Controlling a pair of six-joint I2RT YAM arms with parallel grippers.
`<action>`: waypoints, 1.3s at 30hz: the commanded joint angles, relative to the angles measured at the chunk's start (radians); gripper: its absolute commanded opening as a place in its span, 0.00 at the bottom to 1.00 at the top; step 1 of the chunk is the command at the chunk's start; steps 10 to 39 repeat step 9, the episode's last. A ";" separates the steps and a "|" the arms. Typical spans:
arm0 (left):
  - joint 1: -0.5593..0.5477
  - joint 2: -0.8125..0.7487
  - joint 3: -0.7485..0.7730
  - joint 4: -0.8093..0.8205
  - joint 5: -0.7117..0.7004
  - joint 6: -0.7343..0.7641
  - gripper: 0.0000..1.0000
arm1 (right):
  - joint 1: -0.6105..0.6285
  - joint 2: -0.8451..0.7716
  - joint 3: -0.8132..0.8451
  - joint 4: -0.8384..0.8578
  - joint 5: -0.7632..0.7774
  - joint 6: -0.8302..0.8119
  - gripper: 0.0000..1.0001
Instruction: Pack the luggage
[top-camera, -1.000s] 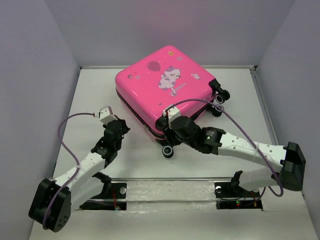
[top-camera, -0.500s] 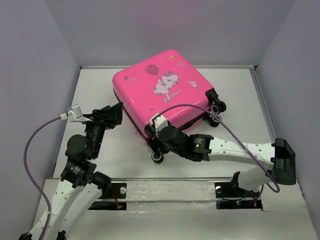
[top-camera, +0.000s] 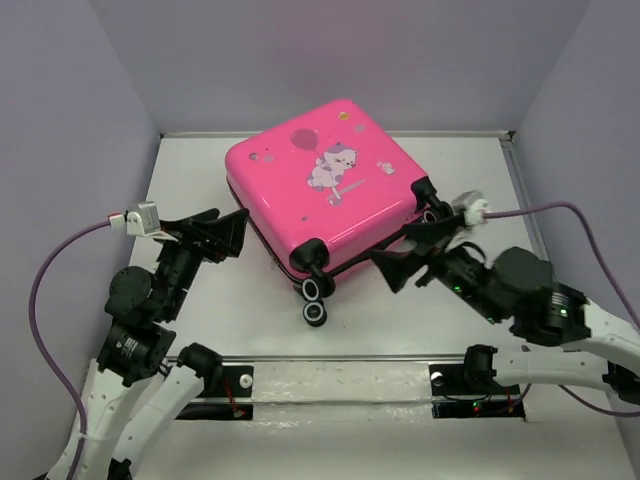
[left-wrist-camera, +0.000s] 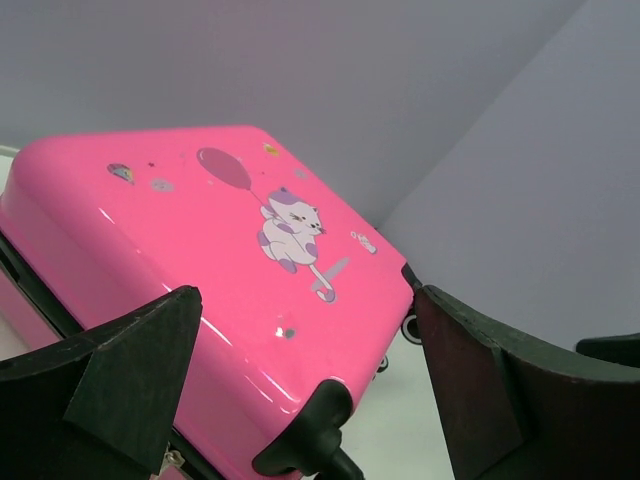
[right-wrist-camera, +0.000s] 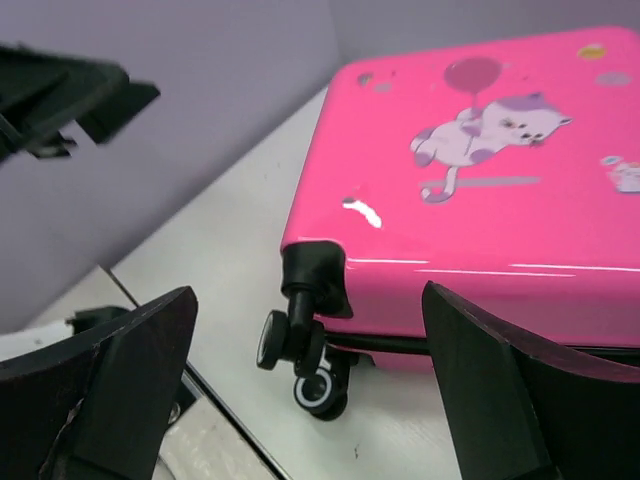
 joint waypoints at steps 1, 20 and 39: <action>-0.001 -0.063 0.017 0.006 0.021 0.050 0.99 | 0.002 -0.188 -0.094 0.014 0.100 0.001 1.00; -0.001 -0.032 -0.033 0.022 0.040 0.053 0.99 | 0.002 -0.242 -0.211 0.097 0.192 -0.014 1.00; -0.001 -0.032 -0.033 0.022 0.040 0.053 0.99 | 0.002 -0.242 -0.211 0.097 0.192 -0.014 1.00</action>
